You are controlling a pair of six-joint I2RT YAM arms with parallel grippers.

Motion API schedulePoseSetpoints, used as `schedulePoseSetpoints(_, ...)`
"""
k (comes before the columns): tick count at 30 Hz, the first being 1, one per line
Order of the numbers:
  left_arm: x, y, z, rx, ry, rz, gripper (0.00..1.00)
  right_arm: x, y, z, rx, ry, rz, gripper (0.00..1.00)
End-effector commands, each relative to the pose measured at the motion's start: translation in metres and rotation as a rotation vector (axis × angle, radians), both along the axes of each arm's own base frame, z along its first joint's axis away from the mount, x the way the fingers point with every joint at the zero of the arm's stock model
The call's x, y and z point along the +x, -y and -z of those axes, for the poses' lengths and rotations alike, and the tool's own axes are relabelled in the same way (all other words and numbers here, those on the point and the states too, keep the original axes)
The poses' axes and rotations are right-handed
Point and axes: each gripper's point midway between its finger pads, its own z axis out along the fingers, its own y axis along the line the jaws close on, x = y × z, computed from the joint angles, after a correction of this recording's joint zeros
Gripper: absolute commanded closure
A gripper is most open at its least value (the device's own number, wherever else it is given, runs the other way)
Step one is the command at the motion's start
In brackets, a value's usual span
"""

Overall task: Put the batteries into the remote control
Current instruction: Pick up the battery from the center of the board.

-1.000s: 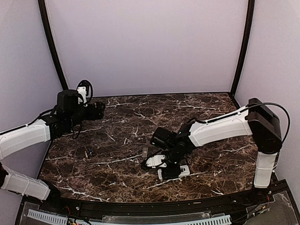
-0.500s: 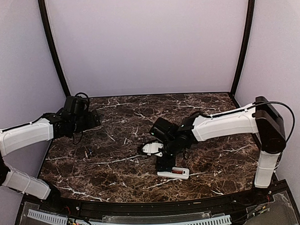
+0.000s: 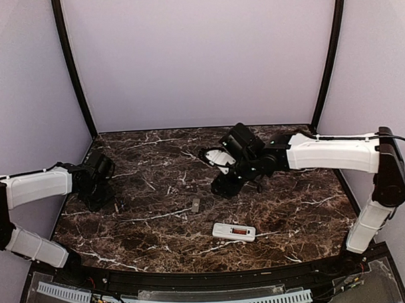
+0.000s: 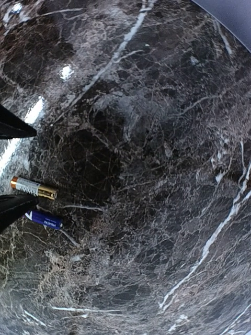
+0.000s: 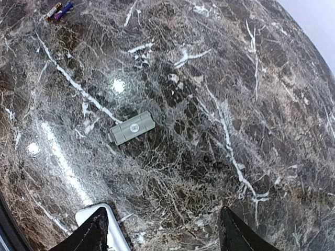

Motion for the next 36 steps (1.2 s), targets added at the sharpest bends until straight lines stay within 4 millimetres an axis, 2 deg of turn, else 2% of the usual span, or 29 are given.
schedulePoseSetpoints(1,-0.013,-0.007,0.011,0.012,-0.054,-0.026,0.69,-0.011,0.007,0.015,-0.010,-0.044,0.016,0.32)
schedulePoseSetpoints(6,0.003,0.004,0.012,0.000,-0.038,0.063,0.70,-0.013,0.010,0.019,-0.003,-0.046,0.016,0.32)
schedulePoseSetpoints(10,0.025,0.033,0.003,-0.067,-0.001,0.236,0.74,-0.015,0.013,0.027,-0.019,-0.056,0.016,0.32)
schedulePoseSetpoints(18,0.025,0.028,0.012,-0.003,-0.083,0.259,0.73,-0.016,0.011,0.030,-0.020,-0.069,0.010,0.33)
schedulePoseSetpoints(22,0.027,0.031,0.014,-0.010,-0.081,0.280,0.74,-0.016,0.010,0.033,-0.026,-0.075,0.012,0.33)
schedulePoseSetpoints(27,0.028,0.035,0.021,-0.023,-0.098,0.300,0.81,-0.017,0.011,0.038,-0.034,-0.083,0.014,0.34)
schedulePoseSetpoints(36,0.028,0.038,0.038,-0.035,-0.135,0.303,0.81,-0.021,0.017,0.040,-0.041,-0.091,0.019,0.34)
